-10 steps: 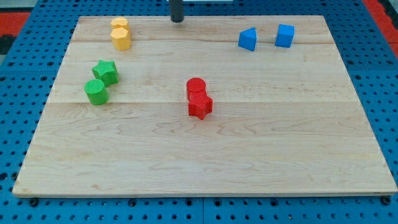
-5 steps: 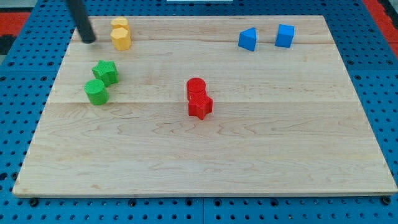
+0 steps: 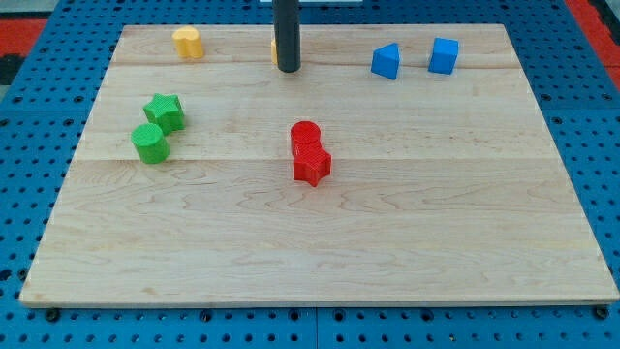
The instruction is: Separate the yellow blocks
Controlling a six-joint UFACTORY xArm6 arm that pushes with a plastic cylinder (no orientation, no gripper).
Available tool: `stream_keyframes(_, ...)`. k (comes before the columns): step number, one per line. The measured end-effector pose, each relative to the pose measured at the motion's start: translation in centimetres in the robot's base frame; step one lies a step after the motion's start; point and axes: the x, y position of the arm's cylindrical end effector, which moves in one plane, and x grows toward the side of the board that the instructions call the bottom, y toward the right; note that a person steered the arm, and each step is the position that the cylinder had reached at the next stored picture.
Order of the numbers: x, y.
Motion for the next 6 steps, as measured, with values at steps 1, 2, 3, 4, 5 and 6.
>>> stream_keyframes(1, 0.0, -2.4)
stream_keyframes(2, -1.8, 0.2)
stream_keyframes(3, 3.0, 0.5)
stream_keyframes(4, 8.6, 4.3)
stream_keyframes(5, 7.8, 12.4)
stream_keyframes(6, 2.8, 17.4)
